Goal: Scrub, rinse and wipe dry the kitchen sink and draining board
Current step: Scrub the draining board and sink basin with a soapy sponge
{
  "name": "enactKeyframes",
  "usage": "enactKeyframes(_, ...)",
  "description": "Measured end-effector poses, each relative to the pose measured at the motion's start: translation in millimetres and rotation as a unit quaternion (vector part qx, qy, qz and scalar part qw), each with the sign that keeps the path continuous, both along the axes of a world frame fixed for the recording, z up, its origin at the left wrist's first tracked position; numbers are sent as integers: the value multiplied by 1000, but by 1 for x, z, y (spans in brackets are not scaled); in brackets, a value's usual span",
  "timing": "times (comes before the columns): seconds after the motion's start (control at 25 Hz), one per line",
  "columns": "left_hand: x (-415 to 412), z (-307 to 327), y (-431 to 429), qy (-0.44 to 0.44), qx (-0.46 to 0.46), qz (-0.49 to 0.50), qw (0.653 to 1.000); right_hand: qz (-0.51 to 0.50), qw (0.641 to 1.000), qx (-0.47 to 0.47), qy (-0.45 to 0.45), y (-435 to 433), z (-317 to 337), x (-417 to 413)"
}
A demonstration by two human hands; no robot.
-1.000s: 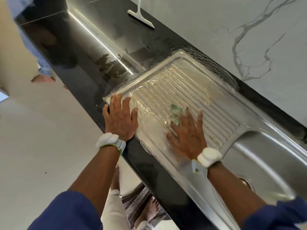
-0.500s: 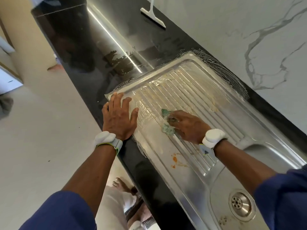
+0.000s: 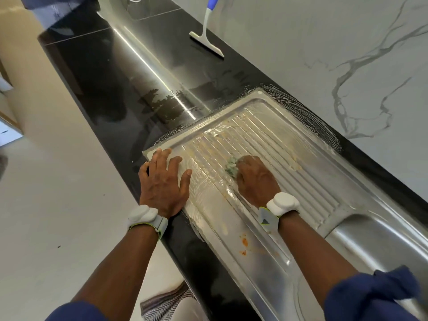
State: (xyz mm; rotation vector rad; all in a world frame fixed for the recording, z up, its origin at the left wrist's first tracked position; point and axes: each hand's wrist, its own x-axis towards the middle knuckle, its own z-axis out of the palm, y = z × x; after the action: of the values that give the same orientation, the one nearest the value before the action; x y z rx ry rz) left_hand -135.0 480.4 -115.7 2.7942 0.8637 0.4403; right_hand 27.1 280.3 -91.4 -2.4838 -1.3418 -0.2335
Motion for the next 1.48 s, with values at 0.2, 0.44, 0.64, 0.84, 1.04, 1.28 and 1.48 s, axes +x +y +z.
enactKeyframes(0.2,0,1,0,-1,-1,3,1000,16,997,-75,30,-3,-4,12)
enactKeyframes(0.44,-1,0,-1,-8,-4,-3,1000,96,993,-63,-41,-20,-9,-56)
enactKeyframes(0.64,0,2,-1,-14,-6,-4,1000,100,991,-82,-46,-75,-12,-108)
enactKeyframes(0.84,-1,1,-3,-17,-4,1,1000,-141,981,-125,-45,-16,-12,-74)
enactKeyframes(1.04,-1,-1,-3,-26,-1,11,1000,-76,978,-70,179,-5,8,-145)
enactKeyframes(1.28,0,1,-4,-16,-7,-3,1000,-134,977,-166,28,-106,17,-202)
enactKeyframes(1.48,-1,2,-1,-19,-16,-13,1000,-143,970,-165,105,-53,3,-205)
